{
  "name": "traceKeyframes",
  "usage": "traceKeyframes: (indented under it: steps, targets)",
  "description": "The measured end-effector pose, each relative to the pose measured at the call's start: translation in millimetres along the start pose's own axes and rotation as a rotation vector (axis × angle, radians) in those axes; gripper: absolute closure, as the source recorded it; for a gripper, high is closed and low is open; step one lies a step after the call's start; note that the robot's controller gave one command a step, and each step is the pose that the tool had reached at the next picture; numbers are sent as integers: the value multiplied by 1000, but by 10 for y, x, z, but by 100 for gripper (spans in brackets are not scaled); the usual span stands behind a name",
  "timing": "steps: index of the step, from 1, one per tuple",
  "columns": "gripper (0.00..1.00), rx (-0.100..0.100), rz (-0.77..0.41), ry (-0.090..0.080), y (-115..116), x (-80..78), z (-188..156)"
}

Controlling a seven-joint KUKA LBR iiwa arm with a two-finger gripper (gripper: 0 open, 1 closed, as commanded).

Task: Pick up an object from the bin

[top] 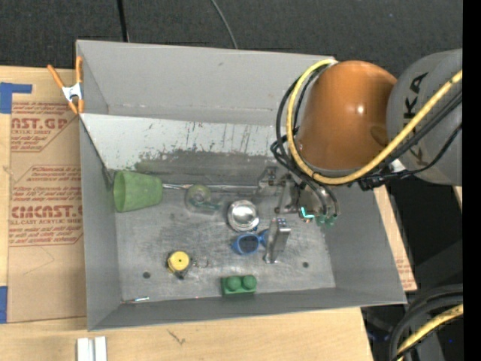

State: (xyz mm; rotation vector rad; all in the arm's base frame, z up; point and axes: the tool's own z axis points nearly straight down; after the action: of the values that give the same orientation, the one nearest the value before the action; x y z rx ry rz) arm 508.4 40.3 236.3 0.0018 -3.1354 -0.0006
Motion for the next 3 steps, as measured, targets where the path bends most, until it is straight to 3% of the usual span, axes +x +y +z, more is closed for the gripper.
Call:
traceKeyframes:
  steps: [1, 2, 3]
  targets:
    - [0, 0, -171, -12, 410, -45, -439]
    - [0, 0, -457, 0, 28, 248, 932]
    - [0, 1, -391, -14, 60, 198, 1556]
